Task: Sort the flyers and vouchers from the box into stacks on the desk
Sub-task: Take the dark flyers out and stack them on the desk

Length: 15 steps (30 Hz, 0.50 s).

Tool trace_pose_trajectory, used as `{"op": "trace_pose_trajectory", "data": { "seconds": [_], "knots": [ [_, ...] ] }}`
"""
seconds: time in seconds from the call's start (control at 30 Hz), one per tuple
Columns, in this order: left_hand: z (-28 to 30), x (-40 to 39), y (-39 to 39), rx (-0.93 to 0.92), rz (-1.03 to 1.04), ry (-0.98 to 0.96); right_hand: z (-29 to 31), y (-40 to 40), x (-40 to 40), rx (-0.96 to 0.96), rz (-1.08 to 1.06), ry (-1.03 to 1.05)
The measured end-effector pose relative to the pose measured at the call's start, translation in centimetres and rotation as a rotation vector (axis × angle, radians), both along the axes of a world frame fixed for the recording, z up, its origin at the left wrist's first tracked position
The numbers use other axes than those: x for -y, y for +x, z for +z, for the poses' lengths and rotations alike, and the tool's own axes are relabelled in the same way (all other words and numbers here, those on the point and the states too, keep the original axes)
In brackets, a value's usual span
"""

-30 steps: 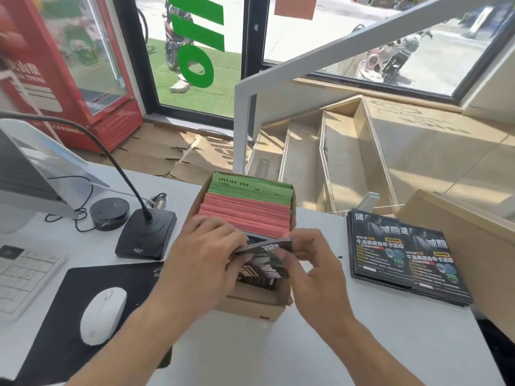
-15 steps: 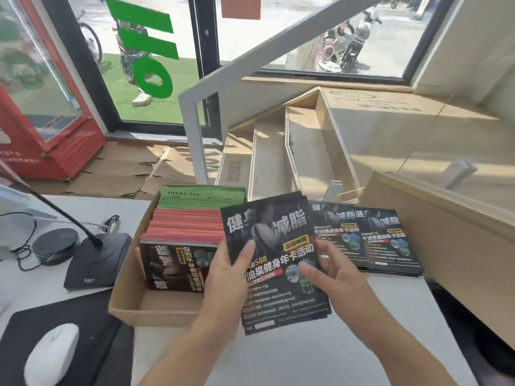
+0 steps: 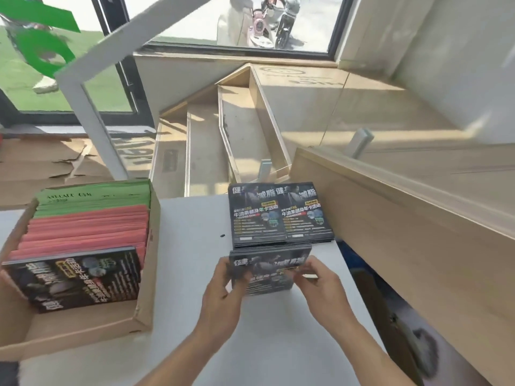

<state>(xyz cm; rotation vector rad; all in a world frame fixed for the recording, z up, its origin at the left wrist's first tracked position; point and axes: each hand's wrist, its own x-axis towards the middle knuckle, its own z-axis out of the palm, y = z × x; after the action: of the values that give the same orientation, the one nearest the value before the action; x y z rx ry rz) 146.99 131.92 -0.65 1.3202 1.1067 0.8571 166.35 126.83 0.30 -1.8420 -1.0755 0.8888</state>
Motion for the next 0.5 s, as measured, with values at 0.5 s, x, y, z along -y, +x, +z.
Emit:
{"op": "trace_pose_trajectory", "data": {
  "seconds": [0.5],
  "knots": [
    [-1.2,-2.2,4.3,-0.078,0.181,-0.043,-2.2,2.0,-1.0,-0.182,-0.066,0.003]
  ]
}}
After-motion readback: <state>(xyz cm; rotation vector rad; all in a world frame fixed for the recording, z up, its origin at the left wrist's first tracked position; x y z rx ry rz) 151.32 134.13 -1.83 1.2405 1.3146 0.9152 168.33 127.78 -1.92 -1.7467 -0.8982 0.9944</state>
